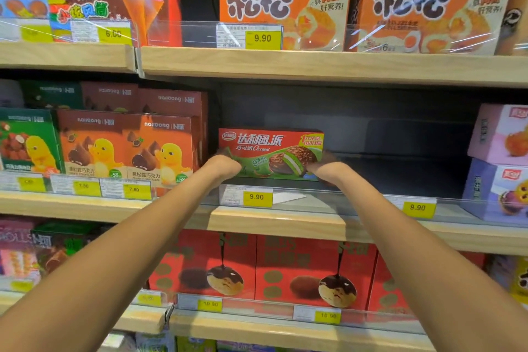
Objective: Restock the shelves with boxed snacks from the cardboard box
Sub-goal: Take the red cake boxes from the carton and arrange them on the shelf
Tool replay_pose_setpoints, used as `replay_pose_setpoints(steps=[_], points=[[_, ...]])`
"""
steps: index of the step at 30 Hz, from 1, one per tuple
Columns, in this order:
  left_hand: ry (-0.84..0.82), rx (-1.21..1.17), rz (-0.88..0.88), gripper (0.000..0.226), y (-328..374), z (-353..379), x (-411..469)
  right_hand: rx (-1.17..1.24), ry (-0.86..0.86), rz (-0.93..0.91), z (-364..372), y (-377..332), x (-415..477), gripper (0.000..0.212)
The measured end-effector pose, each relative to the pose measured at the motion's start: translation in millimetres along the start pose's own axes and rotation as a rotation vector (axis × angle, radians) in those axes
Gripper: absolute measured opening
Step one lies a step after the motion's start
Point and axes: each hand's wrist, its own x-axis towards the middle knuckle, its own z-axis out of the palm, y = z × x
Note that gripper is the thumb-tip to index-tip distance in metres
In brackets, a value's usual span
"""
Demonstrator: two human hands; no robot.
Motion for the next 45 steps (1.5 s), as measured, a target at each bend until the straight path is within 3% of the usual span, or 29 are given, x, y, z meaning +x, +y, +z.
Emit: replay_pose_setpoints(steps=[12, 16, 18, 21, 26, 30, 34, 37, 40, 45], points=[[0.001, -0.08, 0.028, 0.034, -2, 0, -4, -0.041, 0.053, -0.044, -2, -2, -9, 0.024], [0.165, -0.299, 0.08, 0.039, -3, -6, -16, -0.093, 0.285, -0.07, -14, -14, -24, 0.025], [0.298, -0.302, 0.124, 0.031, -2, -9, -26, -0.024, 0.374, -0.092, -18, -16, -38, 0.025], [0.395, -0.261, 0.2, 0.013, 1, -9, -49, 0.028, 0.4, -0.2, -18, -16, -64, 0.024], [0.365, -0.349, 0.338, 0.03, -7, 21, -91, 0.264, 0.385, -0.32, 2, -12, -115, 0.024], [0.42, -0.323, 0.508, 0.037, -26, 54, -130, 0.163, 0.473, -0.422, 36, 9, -153, 0.034], [0.386, -0.425, 0.545, 0.03, -59, 86, -168, 0.104, 0.547, -0.556, 72, 38, -190, 0.031], [0.289, -0.488, 0.511, 0.026, -87, 109, -191, 0.096, 0.48, -0.552, 97, 61, -215, 0.029], [0.157, -0.509, 0.413, 0.018, -122, 136, -210, 0.077, 0.299, -0.509, 128, 90, -237, 0.026], [-0.063, -0.479, 0.22, 0.021, -197, 202, -248, 0.102, -0.011, -0.204, 190, 167, -282, 0.024]])
